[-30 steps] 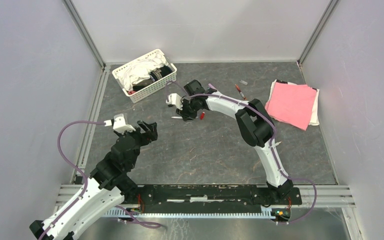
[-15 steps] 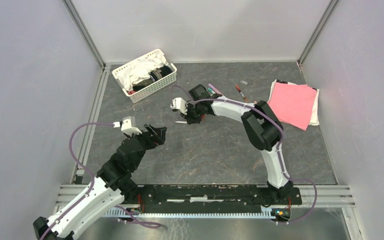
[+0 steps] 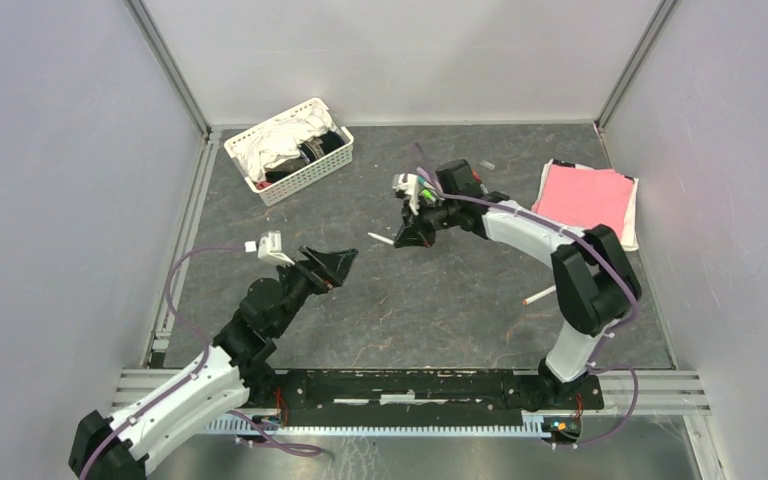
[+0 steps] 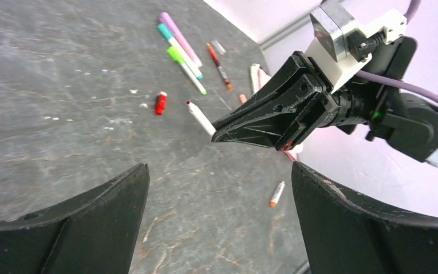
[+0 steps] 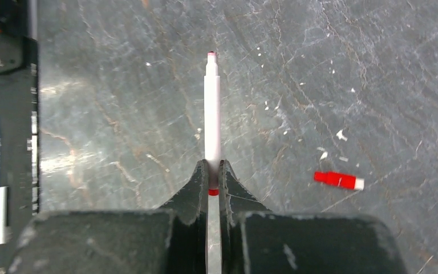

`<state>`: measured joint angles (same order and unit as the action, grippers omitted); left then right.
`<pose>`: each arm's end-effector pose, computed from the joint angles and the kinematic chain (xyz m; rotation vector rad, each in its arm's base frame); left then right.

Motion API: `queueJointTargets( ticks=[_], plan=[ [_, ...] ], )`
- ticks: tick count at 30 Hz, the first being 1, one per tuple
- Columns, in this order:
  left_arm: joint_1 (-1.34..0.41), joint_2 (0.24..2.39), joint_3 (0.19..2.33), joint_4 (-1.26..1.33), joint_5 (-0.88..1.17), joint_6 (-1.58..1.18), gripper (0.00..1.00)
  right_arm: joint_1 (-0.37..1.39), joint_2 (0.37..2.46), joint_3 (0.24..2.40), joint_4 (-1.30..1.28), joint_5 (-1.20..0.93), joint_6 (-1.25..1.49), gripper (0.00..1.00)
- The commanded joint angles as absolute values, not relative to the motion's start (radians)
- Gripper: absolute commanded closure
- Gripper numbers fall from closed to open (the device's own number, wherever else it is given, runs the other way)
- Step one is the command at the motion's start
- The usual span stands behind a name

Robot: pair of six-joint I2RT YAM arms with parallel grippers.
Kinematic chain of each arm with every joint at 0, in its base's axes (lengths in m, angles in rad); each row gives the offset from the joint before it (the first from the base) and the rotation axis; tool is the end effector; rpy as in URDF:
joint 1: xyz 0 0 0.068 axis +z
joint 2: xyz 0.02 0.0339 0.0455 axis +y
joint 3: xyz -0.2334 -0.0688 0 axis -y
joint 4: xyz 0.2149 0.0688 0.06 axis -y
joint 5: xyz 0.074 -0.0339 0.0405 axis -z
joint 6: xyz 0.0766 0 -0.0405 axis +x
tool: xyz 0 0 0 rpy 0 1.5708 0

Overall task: Insert the pens into the pen caps
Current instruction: Pick up the pen from the center of the board.

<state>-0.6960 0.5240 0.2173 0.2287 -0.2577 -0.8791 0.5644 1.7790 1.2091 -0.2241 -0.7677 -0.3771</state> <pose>0.1572 -0.1059 0.2111 -0.3644 1.7030 -0.9752 0.2859 0.2440 0.1843 -1.3571 1.8437 0.9947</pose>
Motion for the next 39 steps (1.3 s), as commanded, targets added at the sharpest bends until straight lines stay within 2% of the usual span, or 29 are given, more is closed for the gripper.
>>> queueJointTargets(
  ticks=[1, 5, 12, 20, 25, 29, 32, 33, 35, 36, 37, 39],
  plan=[
    [-0.691, 0.626, 0.216, 0.504, -0.172, -0.949, 0.02, 0.508, 1.659, 1.101, -0.049, -0.989, -0.192, 1.0],
    [-0.69, 0.768, 0.253, 0.682, -0.111, -0.956, 0.06, 0.47, 1.566, 1.001, 0.128, -1.058, -0.038, 1.0],
    [-0.69, 1.004, 0.357, 0.819, -0.034, -0.947, 0.17, 0.464, 1.489, 0.916, 0.323, -1.119, 0.16, 1.0],
    [-0.691, 1.084, 0.404, 0.882, -0.005, -0.945, 0.26, 0.464, 1.474, 0.892, 0.406, -1.137, 0.239, 1.0],
    [-0.692, 1.111, 0.417, 0.89, 0.032, -0.943, 0.47, 0.466, 1.474, 0.882, 0.441, -1.142, 0.274, 1.0],
    [-0.692, 1.126, 0.433, 0.881, 0.049, -0.935, 0.76, 0.464, 1.472, 0.874, 0.458, -1.144, 0.287, 1.0],
    [-0.692, 1.13, 0.441, 0.868, 0.06, -0.921, 0.93, 0.465, 1.468, 0.87, 0.462, -1.144, 0.288, 1.0],
    [-0.693, 1.131, 0.443, 0.865, 0.064, -0.915, 0.97, 0.464, 1.467, 0.868, 0.463, -1.144, 0.29, 1.0],
    [-0.693, 1.13, 0.444, 0.869, 0.076, -0.897, 0.98, 0.464, 1.46, 0.86, 0.468, -1.143, 0.287, 1.0],
    [-0.693, 1.13, 0.445, 0.87, 0.085, -0.885, 0.98, 0.465, 1.456, 0.854, 0.468, -1.143, 0.283, 0.99],
    [-0.693, 1.129, 0.447, 0.871, 0.096, -0.871, 0.98, 0.464, 1.45, 0.847, 0.469, -1.144, 0.279, 0.89],
    [-0.695, 1.131, 0.452, 0.877, 0.131, -0.829, 0.98, 0.465, 1.435, 0.824, 0.476, -1.142, 0.277, 0.64]
  ],
)
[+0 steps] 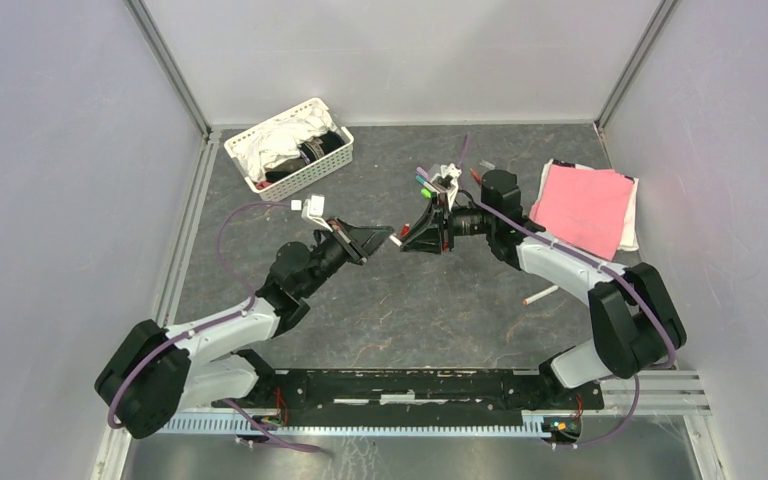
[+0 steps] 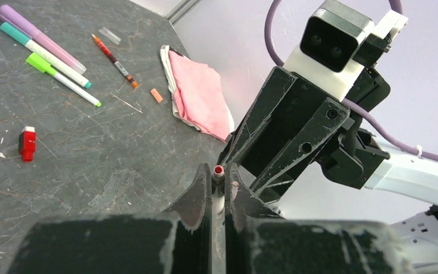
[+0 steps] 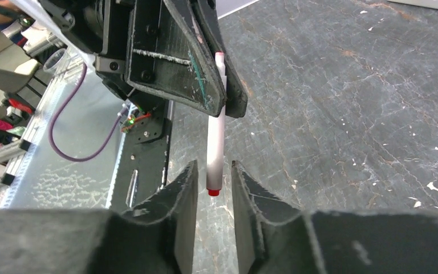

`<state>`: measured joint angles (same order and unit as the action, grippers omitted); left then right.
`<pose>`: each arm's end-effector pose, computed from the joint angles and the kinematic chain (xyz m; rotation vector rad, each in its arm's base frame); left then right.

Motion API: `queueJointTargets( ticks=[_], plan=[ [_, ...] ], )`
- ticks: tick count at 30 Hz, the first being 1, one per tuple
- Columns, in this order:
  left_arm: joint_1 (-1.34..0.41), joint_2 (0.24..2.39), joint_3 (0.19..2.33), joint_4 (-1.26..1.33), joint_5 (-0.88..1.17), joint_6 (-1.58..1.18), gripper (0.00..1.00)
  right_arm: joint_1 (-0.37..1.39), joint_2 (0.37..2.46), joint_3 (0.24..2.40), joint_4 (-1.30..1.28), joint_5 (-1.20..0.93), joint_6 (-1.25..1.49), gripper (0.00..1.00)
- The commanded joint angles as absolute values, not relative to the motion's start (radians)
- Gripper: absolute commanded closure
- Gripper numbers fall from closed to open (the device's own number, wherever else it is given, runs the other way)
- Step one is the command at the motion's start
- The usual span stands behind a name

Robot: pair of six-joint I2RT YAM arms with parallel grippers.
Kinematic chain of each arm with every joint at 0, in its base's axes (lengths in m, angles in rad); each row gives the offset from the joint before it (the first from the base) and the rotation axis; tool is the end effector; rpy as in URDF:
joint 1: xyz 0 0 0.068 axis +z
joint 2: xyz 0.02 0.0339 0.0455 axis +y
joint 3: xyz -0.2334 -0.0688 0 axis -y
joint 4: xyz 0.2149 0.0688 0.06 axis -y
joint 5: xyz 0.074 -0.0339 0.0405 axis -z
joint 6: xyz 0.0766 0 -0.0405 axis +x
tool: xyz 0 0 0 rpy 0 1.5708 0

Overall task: Insert the pens into the pen caps
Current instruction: Pick up the pen from the center of the board.

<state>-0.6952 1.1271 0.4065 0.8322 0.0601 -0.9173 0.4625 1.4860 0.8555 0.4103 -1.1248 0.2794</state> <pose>0.2047 -0.1767 0.2443 -0.1247 1.6065 -1.3332 0.2499 0.2018 0.2445 -1.0201 1.6306 1.5071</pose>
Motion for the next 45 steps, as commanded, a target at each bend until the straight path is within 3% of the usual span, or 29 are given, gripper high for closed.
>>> queueJointTargets(
  ticks=[1, 2, 4, 12, 20, 29, 34, 38, 45],
  plan=[
    [-0.696, 1.131, 0.455, 0.878, 0.151, -0.808, 0.98, 0.465, 1.425, 0.807, 0.49, -1.144, 0.278, 0.53],
    [-0.696, 1.132, 0.457, 0.879, 0.169, -0.784, 0.98, 0.464, 1.413, 0.79, 0.507, -1.147, 0.278, 0.45],
    [-0.698, 1.138, 0.467, 0.877, 0.208, -0.756, 0.98, 0.466, 1.394, 0.765, 0.532, -1.155, 0.284, 0.38],
    [-0.716, 1.215, 0.521, 0.895, 0.285, -0.742, 0.98, 0.477, 1.381, 0.75, 0.565, -1.145, 0.312, 0.4],
    [-0.735, 1.257, 0.526, 0.962, 0.274, -0.773, 0.98, 0.481, 1.396, 0.742, 0.61, -1.123, 0.376, 0.6],
    [-0.741, 1.267, 0.5, 1.028, 0.26, -0.808, 0.98, 0.482, 1.417, 0.73, 0.689, -1.115, 0.468, 0.74],
    [-0.743, 1.267, 0.497, 1.036, 0.257, -0.811, 0.98, 0.482, 1.416, 0.732, 0.697, -1.122, 0.472, 1.0],
    [-0.742, 1.265, 0.497, 1.026, 0.249, -0.811, 0.97, 0.481, 1.396, 0.732, 0.669, -1.132, 0.424, 1.0],
    [-0.741, 1.133, 0.512, 0.785, 0.144, -0.701, 0.49, 0.421, 1.354, 0.738, 0.465, -1.151, 0.154, 1.0]
  ],
)
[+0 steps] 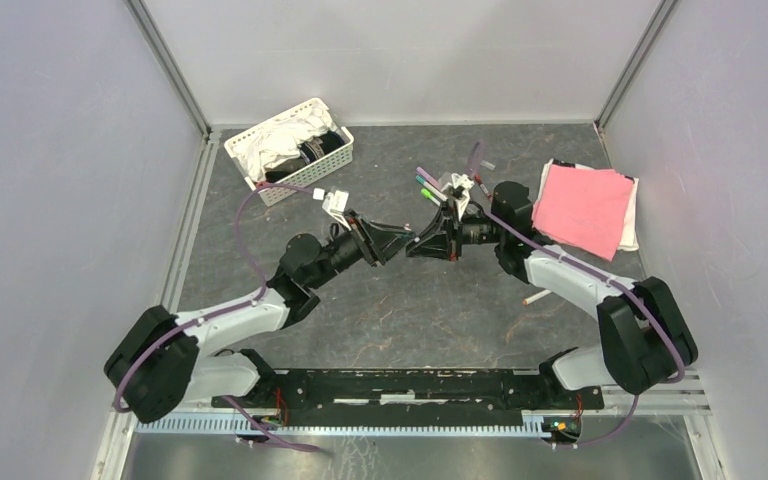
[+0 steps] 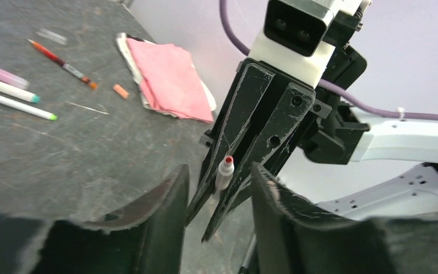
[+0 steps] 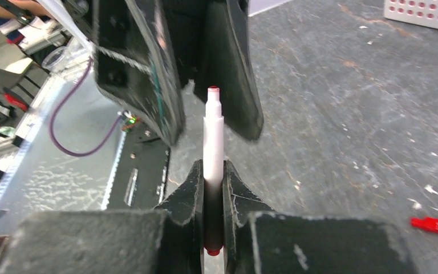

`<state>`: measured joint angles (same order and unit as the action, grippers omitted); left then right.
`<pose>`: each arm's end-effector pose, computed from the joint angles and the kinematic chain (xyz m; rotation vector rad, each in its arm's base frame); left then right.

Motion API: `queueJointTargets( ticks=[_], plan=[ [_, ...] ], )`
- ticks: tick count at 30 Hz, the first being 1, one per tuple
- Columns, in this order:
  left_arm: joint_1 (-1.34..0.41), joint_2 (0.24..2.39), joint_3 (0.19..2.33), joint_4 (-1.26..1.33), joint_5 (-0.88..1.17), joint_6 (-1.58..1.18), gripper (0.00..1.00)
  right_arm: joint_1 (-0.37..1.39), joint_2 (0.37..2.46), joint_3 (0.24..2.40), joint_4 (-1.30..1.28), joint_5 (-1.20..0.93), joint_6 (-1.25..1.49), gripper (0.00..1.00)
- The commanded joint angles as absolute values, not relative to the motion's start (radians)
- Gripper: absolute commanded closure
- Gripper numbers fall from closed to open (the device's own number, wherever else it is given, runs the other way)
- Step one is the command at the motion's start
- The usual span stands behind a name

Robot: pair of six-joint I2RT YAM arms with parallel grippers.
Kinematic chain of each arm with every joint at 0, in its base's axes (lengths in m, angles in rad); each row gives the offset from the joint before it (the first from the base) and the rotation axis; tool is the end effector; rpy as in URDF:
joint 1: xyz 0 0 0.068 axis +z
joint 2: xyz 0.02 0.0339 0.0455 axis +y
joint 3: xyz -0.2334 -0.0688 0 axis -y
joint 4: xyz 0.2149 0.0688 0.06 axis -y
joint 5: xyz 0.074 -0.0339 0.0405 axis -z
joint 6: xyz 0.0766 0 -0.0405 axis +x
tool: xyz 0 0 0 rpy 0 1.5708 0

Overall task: Insert the pens into the pen caps
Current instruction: Pick up the pen from the center of the board, then insert the pen cap onto the pen.

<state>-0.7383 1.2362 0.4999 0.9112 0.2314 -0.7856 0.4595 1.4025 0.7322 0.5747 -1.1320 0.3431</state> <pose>0.2021 -0.2076 0.2599 0.1774 1.5488 -1.4007 0.2315 0.1919 0.2470 -1.0181 1.5480 1.5080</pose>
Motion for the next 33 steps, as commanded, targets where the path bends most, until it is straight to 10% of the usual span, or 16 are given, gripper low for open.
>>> queueJointTargets(
  ticks=[1, 7, 13, 33],
  plan=[
    [-0.741, 1.104, 0.517, 0.722, 0.119, -0.665, 0.43, 0.409, 1.345, 0.738, 0.409, -1.147, 0.098, 1.0],
    [-0.733, 1.023, 0.628, 0.321, -0.059, -0.483, 0.01, 0.304, 1.285, 0.709, 0.232, -1.115, -0.136, 1.0],
    [-0.674, 1.289, 0.876, -0.015, 0.014, -0.432, 0.0, 0.142, 1.272, 0.729, 0.08, -1.103, -0.277, 1.0],
    [-0.667, 2.096, 1.571, -0.442, -0.093, -0.284, 0.46, 0.031, 1.283, 0.744, -0.019, -1.157, -0.36, 1.0]
  ],
)
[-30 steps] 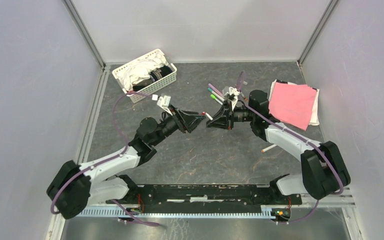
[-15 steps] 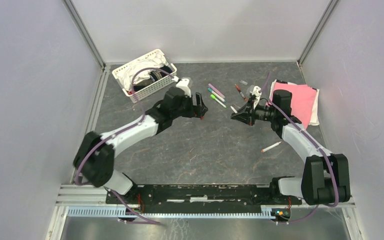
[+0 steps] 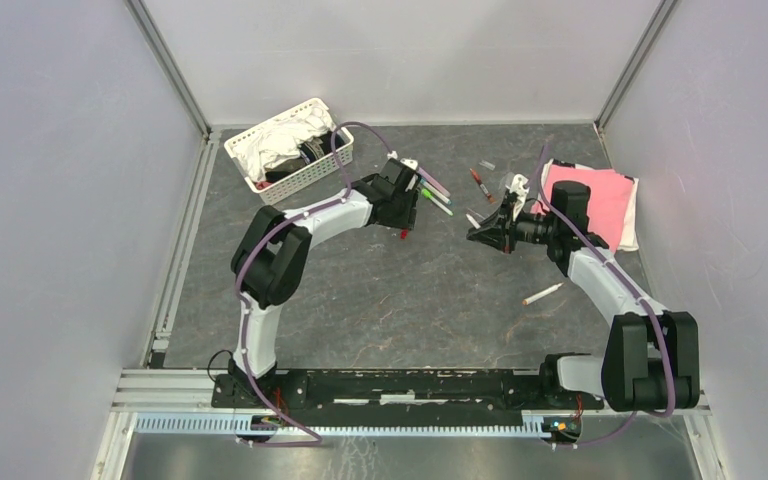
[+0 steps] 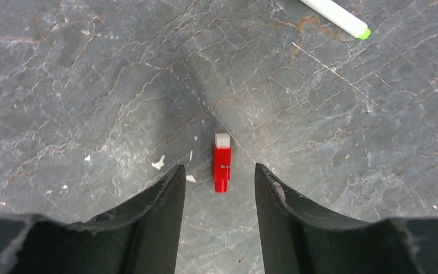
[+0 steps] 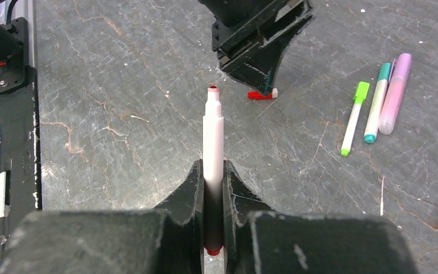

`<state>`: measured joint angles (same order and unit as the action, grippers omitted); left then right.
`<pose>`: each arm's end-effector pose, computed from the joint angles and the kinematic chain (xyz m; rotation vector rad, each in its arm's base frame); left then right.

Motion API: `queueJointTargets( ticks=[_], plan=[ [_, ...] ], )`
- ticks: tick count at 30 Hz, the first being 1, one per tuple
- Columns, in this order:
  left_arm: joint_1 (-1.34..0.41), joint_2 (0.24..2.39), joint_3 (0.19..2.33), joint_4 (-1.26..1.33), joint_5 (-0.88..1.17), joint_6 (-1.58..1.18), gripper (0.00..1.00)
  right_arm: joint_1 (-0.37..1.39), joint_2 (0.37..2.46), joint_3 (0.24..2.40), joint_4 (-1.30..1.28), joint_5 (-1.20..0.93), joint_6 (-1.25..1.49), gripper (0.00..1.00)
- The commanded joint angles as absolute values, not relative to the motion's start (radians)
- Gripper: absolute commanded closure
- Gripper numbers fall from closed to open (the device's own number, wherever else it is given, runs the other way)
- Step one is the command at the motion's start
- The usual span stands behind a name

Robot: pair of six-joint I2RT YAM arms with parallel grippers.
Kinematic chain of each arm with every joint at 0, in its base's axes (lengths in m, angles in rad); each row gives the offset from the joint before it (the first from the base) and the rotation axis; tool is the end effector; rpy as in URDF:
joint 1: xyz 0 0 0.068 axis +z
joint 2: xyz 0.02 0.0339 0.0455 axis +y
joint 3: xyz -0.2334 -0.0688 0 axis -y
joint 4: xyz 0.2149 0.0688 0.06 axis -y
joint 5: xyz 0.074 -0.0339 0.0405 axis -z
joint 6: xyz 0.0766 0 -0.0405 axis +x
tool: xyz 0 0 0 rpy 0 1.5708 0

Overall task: Insert the pens into the pen caps
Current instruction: Insert the pen cap onto the pen.

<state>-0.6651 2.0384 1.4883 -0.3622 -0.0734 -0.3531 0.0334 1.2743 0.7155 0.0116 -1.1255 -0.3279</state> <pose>0.3432 -0.2621 0.1417 0.3591 2.4858 -0.3377 0.2547 0.0777 0.2180 -0.9512 1.6568 0.9752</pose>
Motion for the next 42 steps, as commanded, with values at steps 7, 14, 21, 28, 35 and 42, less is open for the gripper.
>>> queueJointTargets(
  ticks=[7, 14, 21, 28, 35, 42],
  plan=[
    [-0.673, 2.17, 1.65, -0.491, -0.106, -0.264, 0.52, 0.03, 1.291, 0.75, -0.034, -1.163, -0.366, 1.0],
    [-0.682, 2.216, 1.7, -0.524, -0.103, -0.257, 0.59, 0.03, 1.296, 0.752, -0.038, -1.168, -0.367, 1.0],
    [-0.701, 2.245, 1.736, -0.581, -0.156, -0.24, 0.64, 0.031, 1.299, 0.753, -0.041, -1.17, -0.371, 1.0],
    [-0.726, 2.268, 1.769, -0.641, -0.209, -0.22, 0.68, 0.032, 1.301, 0.755, -0.044, -1.17, -0.374, 1.0],
    [-0.732, 2.273, 1.769, -0.651, -0.203, -0.213, 0.85, 0.03, 1.305, 0.755, -0.048, -1.173, -0.376, 1.0],
    [-0.732, 2.188, 1.718, -0.579, -0.205, -0.243, 0.98, 0.031, 1.309, 0.747, -0.038, -1.182, -0.372, 1.0]
  ],
)
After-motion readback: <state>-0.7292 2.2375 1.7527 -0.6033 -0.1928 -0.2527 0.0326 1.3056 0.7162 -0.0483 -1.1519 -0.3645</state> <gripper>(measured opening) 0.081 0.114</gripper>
